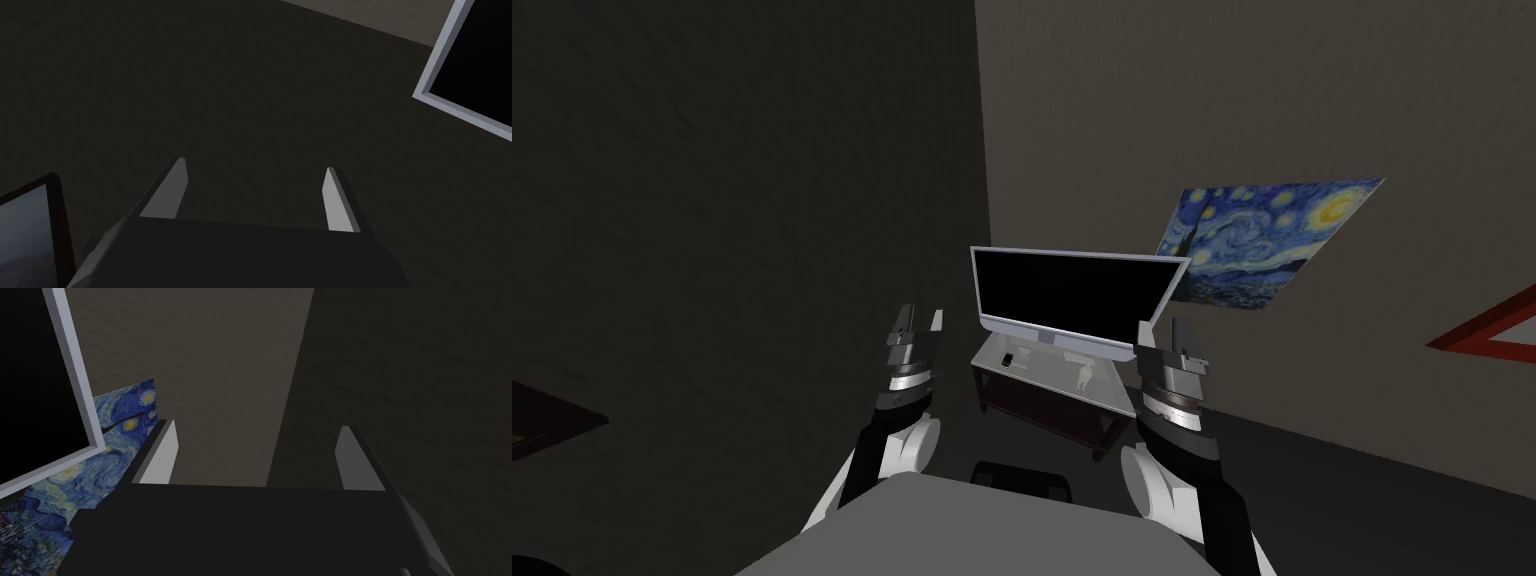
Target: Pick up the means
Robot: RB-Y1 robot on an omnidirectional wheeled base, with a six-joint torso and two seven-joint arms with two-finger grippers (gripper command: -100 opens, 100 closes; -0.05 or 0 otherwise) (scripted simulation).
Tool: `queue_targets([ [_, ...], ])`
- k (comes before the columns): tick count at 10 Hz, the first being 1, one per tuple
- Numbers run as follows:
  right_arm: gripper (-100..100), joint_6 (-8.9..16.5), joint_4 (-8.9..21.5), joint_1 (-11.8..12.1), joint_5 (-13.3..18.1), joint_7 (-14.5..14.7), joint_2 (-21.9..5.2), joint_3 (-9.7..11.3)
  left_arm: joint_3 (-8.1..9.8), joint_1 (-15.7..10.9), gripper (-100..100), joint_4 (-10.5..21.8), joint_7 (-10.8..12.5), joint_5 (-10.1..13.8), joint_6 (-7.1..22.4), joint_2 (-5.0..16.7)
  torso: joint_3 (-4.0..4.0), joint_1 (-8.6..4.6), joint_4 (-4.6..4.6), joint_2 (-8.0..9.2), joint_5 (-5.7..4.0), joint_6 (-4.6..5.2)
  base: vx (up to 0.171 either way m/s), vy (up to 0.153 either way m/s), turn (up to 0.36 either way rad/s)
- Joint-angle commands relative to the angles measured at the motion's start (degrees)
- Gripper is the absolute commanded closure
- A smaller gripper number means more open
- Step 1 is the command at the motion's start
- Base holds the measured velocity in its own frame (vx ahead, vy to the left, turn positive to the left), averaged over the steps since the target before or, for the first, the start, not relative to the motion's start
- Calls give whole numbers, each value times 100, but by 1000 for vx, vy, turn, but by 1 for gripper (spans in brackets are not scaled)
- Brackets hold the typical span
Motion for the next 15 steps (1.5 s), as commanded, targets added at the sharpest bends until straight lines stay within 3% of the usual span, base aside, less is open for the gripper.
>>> queue_targets([
  [1, 0, 0, 0, 0, 0, 0, 0, 0, -4, -21, -100, 35, -81, -75, 8, 233, 0, 0, 0, 0, 0, 0, -5, 12, -66],
  [4, 0, 0, 0, 0, 0, 0, 0, 0, -32, -99, -100, 178, -401, -376, 38, 760, 4, 20, 2, 8, 4, 1, -21, 47, -121],
  [5, 0, 0, 0, -1, 0, 0, -1, 0, -32, -99, -100, 178, -401, -376, 38, 800, 5, 24, 2, 10, 5, 2, -24, 50, -67],
  [9, 0, 0, 0, -1, 0, 0, -1, 0, -118, -254, -100, 525, -1053, -1048, 95, 1530, 7, 32, 3, 11, 7, 2, -37, 71, -202],
  [10, 0, 0, 0, -1, 0, 0, -1, -1, -118, -254, -100, 525, -1126, -1085, 95, 1597, 10, 40, 4, 17, 9, 2, -47, 75, -86],
  [12, 0, 0, 0, -1, 0, 0, -1, 0, -172, -347, -100, 763, -1480, -1477, 125, 1981, 6, 26, 3, 11, 6, 2, -42, 59, -237],
  [13, 0, 0, 0, -1, 0, 0, -1, 0, -172, -347, -100, 763, -1581, -1550, 125, 2001, 8, 28, 3, 14, 7, 2, -42, 60, -103],
  [14, 0, 0, 0, 0, 0, 0, -1, -1, -203, -394, -100, 898, -1775, -1768, 138, 2202, 7, 26, 3, 12, 7, -2, -31, 60, -216],
  [15, 0, 0, 0, -1, 0, 0, -1, 0, -203, -394, -100, 898, -1824, -1805, 138, 2202, 5, 27, 2, 9, 6, 1, -25, 51, -100],
])
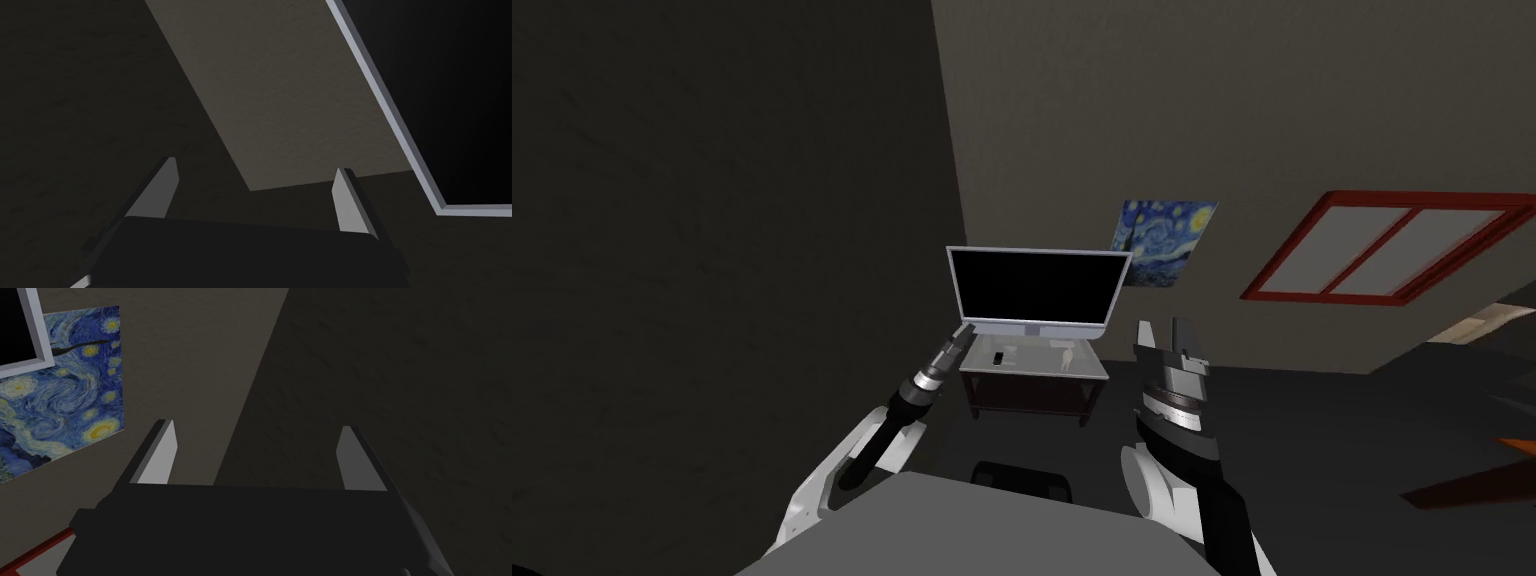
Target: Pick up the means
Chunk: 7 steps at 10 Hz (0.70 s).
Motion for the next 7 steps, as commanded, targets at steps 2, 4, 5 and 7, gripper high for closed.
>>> queue_targets([
  [2, 0, 0, 0, -1, 0, 0, 0, 1, -62, -83, -100, 322, -442, -447, 10, 421, 0, -4, 0, 1, -1, 3, -36, 46, -275],
  [4, 0, 0, 0, 0, 0, 0, 0, 0, -104, -127, -100, 494, -757, -780, 21, 647, 1, 4, 1, 2, 0, -1, -36, 58, -177],
  [5, 0, 0, 0, -1, 0, 0, 0, 0, -104, -127, -100, 494, -821, -888, 21, 647, 0, 3, 0, 1, 0, 4, -28, 46, -124],
  [7, 0, 0, 0, -1, 0, 0, 0, 0, -151, -168, -100, 679, -1083, -1192, 31, 846, -2, -2, -1, -3, -1, 4, -23, 40, -202],
])
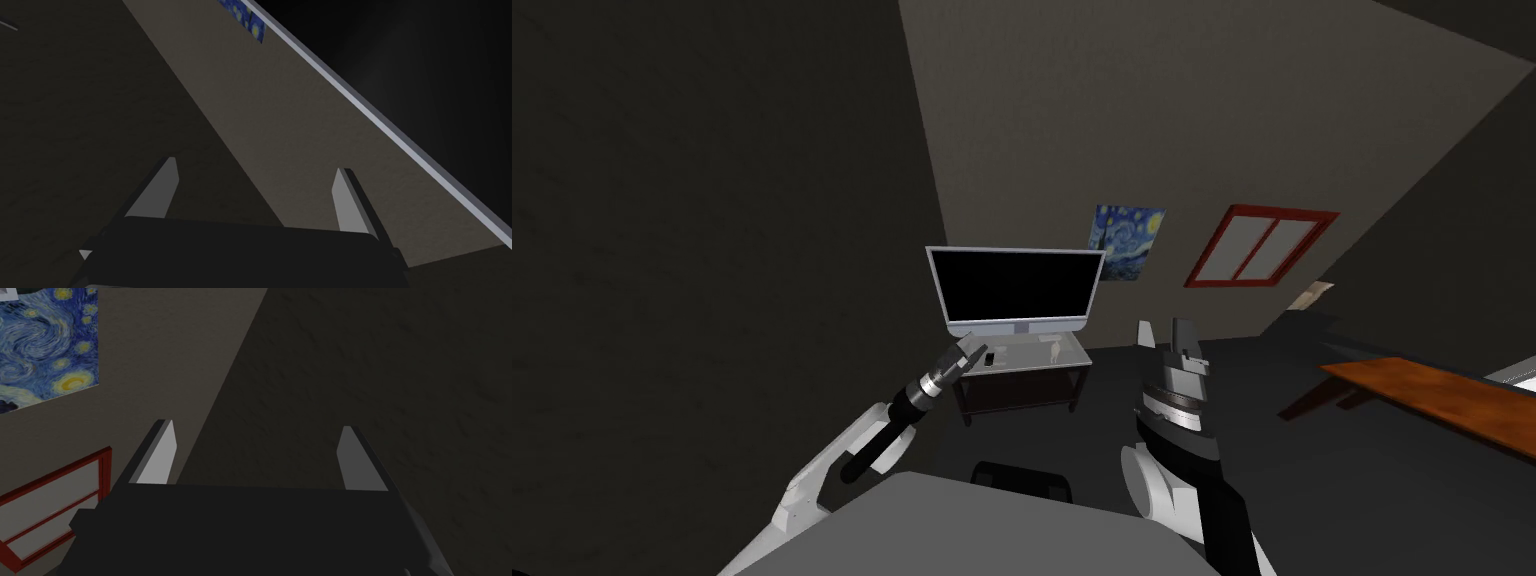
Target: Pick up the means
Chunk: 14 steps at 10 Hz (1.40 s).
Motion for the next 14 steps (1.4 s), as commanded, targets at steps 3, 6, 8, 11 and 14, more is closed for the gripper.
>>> queue_targets([
  [3, 0, 0, 0, 0, 0, 0, 0, 0, -148, -108, -100, 441, -540, -610, 48, 394, -3, -3, -1, -5, -1, 0, -11, 31, -207],
  [6, 0, 0, 0, -1, 0, 0, 0, 1, -207, -139, -100, 665, -854, -1061, 53, 579, -4, -4, -2, -6, -1, 4, -9, 28, -174],
  [8, 0, 0, 0, -1, 0, 0, 0, 1, -269, -166, -100, 901, -1103, -1393, 55, 758, -6, -6, -2, -10, -1, 4, -1, 23, -204],
  [11, 0, 0, 0, 1, 0, 0, 0, 0, -397, -207, -100, 1386, -1576, -1933, 50, 1100, -8, -8, -3, -14, -2, -1, 10, 17, -231],
  [14, 0, 0, 0, 0, 0, 0, 0, 0, -463, -219, -100, 1677, -1799, -2406, 42, 1262, -12, -11, -5, -21, -2, 2, 21, 12, -169],
])
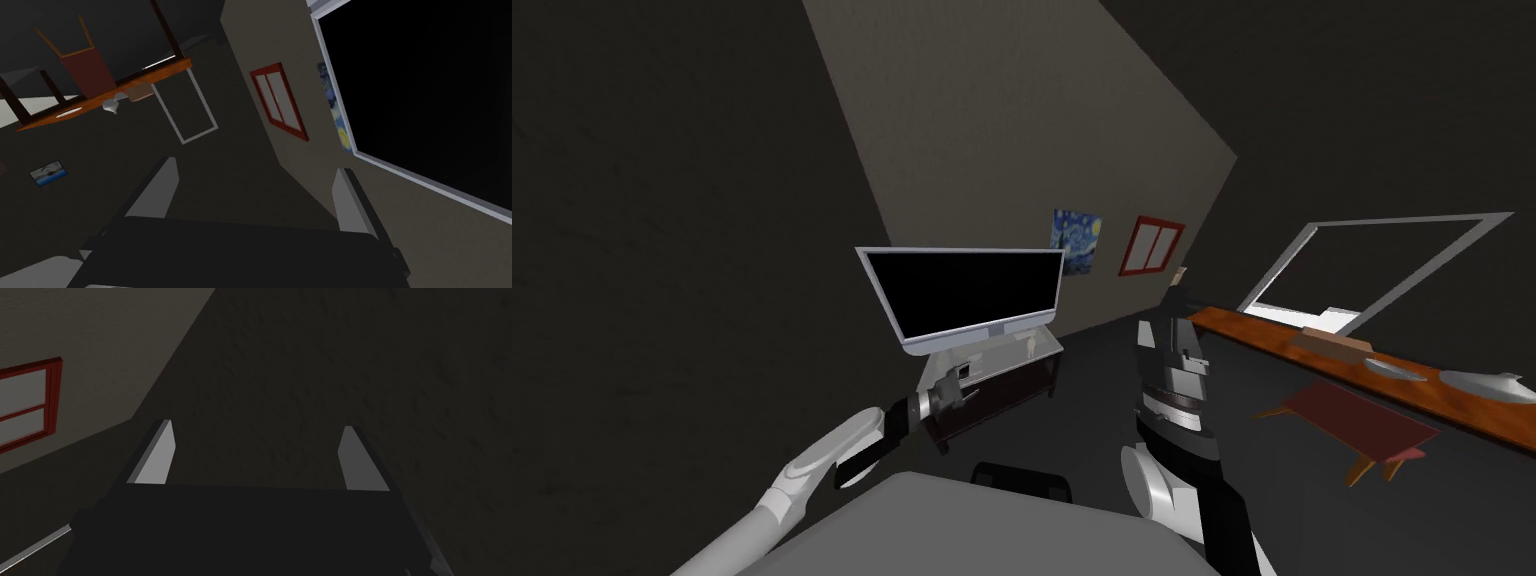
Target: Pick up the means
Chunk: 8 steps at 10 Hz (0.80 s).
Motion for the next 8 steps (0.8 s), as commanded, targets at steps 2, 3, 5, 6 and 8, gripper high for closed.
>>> queue_targets([
  [2, 0, 0, 0, -1, 0, 0, 0, 1, -81, -6, -100, 293, -210, -444, 21, 206, -2, -1, -1, -3, 0, 5, 26, 9, -226],
  [3, 0, 0, 0, 0, 0, 0, 0, 0, -149, -8, -100, 579, -411, -623, 7, 351, -1, -1, 0, -1, -1, -2, 36, 3, -200],
  [5, 0, 0, 0, 0, 0, 0, 0, 0, -218, -5, -100, 719, -601, -987, -10, 487, -3, -1, -1, -5, -1, -2, 42, 8, -208],
  [6, 0, 0, 0, 0, 0, 0, 0, 0, -218, -5, -100, 791, -601, -1114, -10, 487, -5, -3, -1, -9, -1, 4, 39, 8, -149],
  [8, 0, 0, 0, 1, 0, 0, 0, 0, -287, 1, -100, 1072, -779, -1381, -30, 614, -1, -5, -1, -1, -1, -3, 26, -3, -119],
])
